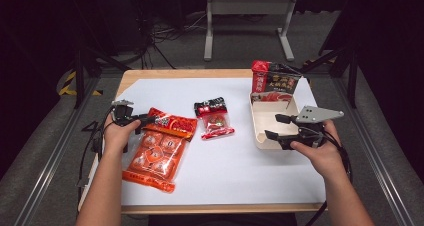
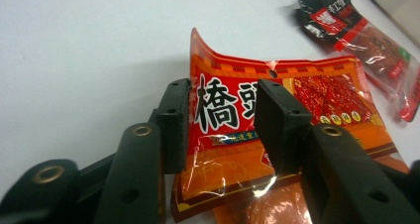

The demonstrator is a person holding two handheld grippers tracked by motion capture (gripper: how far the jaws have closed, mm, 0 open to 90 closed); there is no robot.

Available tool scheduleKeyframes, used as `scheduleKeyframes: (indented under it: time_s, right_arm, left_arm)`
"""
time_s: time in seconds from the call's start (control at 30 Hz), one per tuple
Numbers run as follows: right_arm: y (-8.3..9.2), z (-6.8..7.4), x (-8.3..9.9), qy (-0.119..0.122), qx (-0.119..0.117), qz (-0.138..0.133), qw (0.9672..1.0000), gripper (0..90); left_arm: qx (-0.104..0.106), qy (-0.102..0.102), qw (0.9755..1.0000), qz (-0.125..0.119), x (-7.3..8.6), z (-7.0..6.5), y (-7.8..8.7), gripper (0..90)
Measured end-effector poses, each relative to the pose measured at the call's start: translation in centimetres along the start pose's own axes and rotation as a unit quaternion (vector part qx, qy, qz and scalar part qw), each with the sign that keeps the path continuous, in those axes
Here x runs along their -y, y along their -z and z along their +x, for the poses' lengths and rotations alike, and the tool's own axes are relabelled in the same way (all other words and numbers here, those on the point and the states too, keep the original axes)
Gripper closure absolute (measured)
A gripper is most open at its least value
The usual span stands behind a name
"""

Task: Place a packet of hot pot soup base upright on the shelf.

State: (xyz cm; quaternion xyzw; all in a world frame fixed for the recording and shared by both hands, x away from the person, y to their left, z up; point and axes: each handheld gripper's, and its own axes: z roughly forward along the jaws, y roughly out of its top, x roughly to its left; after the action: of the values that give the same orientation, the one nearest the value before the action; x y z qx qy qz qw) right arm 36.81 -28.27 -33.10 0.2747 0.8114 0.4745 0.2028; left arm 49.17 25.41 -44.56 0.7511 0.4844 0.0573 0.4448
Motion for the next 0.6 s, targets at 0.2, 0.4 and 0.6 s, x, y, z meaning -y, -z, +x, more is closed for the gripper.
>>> scheduleKeyframes:
  time_s: [0.2, 0.4, 0.6]
  right_arm:
    - [-0.1, 0.1, 0.0, 0.006, -0.001, 0.004, 1.0000, 33.1]
    - [-0.3, 0.2, 0.1, 0.008, -0.002, 0.008, 0.9999, 33.0]
    - [-0.3, 0.2, 0.1, 0.012, -0.002, 0.011, 0.9999, 32.9]
  left_arm:
    - [0.005, 0.001, 1.0000, -0.002, 0.0, 0.1, -0.4, 61.0]
    - [-0.019, -0.012, 0.9997, 0.006, -0.3, 0.2, -1.5, 48.9]
    - [-0.015, -0.008, 0.9999, -0.003, -0.3, 0.4, -2.2, 39.4]
